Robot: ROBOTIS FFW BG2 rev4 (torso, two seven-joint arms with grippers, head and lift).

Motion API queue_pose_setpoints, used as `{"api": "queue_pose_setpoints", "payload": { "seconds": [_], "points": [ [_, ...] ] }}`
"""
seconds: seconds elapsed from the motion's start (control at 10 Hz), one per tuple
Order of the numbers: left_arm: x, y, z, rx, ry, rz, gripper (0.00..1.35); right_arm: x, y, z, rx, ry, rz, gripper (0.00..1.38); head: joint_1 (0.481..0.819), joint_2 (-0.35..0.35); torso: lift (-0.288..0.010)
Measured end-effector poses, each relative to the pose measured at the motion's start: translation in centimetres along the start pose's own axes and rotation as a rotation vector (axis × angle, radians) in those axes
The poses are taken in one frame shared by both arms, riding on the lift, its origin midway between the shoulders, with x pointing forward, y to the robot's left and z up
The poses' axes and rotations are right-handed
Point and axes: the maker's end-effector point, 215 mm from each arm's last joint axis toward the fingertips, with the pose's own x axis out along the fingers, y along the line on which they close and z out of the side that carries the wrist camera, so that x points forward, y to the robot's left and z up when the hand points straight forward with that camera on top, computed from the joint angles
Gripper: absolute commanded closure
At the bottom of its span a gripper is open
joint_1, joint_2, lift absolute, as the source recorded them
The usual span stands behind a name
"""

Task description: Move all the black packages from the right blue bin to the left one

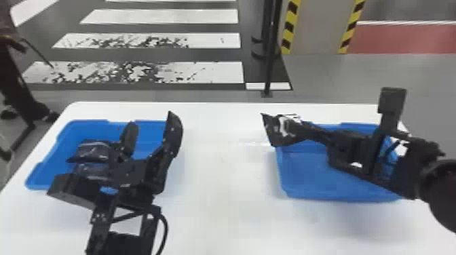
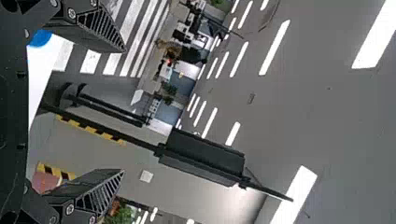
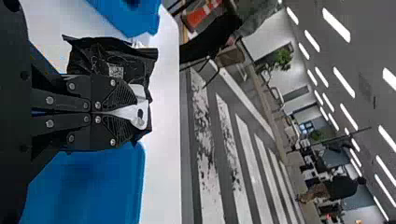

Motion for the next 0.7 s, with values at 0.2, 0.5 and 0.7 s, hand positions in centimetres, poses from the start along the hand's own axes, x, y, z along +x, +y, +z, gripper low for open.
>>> {"api": "queue_pose_setpoints", "payload": {
  "seconds": [0.2, 0.5, 0.7],
  "points": [
    [-0.1, -4.0, -0.2, -0.216, 0.018, -0.050, 0.16, 1.5, 6.1, 0.6, 0.014, -0.003, 0.147, 1.17, 0.695, 0.067, -0.175],
    [-0.7, -7.8, -1.5, -0.295, 0.072, -0.113, 0.16, 2.9, 11.0, -1.1, 0.039, 0.048, 0.260, 1.17, 0.695, 0.075, -0.175],
    [-1.1, -9.3, -2.2, -0.312, 0.101, -0.140, 0.16, 3.7, 14.3, -1.3, 0.045, 0.056, 0.335, 1.17, 0.695, 0.096, -0.175]
  ]
}}
